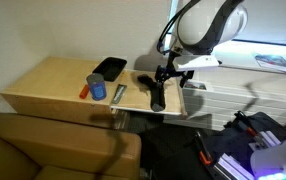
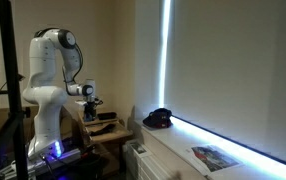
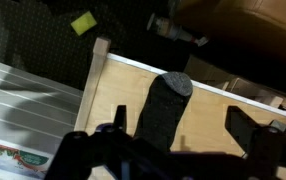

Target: Put the sock inside the bowl and close the top compartment

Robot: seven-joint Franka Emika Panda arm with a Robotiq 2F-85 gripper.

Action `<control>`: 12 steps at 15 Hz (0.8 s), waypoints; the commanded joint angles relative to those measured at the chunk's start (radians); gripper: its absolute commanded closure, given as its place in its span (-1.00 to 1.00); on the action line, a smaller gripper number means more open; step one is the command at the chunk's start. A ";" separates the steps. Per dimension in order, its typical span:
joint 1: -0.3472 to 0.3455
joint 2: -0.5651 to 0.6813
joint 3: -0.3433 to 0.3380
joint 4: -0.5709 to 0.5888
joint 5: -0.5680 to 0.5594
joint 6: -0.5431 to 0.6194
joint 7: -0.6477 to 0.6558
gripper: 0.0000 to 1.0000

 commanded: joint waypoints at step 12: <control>0.422 0.404 -0.430 0.119 -0.139 0.425 0.187 -1.00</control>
